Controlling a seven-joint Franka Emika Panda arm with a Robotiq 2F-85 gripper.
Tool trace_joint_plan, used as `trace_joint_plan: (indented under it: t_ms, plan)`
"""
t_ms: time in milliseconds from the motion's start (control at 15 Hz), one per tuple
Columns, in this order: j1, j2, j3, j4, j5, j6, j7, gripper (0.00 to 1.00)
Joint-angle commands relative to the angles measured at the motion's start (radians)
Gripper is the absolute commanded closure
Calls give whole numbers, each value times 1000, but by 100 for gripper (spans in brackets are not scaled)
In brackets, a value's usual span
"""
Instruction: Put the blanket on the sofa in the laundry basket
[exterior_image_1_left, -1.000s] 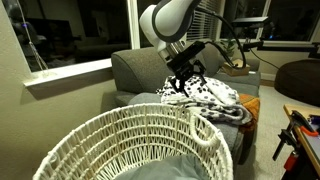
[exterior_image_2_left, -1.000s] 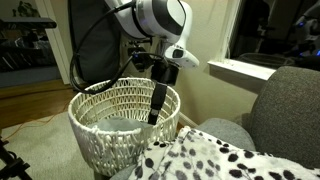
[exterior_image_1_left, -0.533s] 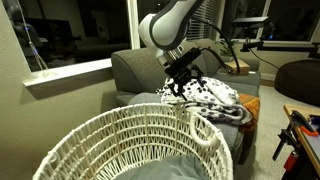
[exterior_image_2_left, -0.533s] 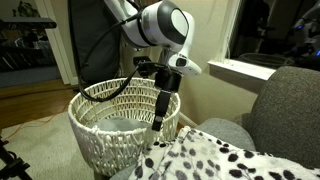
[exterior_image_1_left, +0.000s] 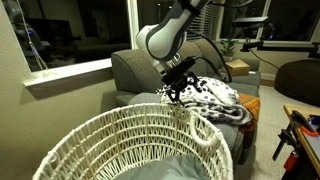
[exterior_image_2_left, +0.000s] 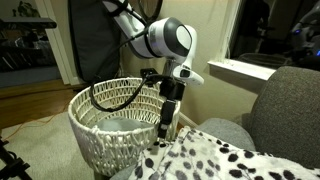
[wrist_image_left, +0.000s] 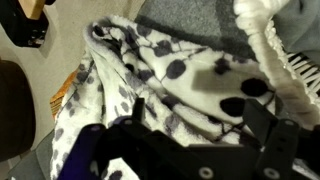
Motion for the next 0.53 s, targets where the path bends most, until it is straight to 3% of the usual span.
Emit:
trace_joint_plan:
  t_ms: [0, 467]
  plan:
    - [29, 29, -38, 40, -21, -12, 24, 0]
    - [31, 74, -62, 97, -29, -18, 13, 0]
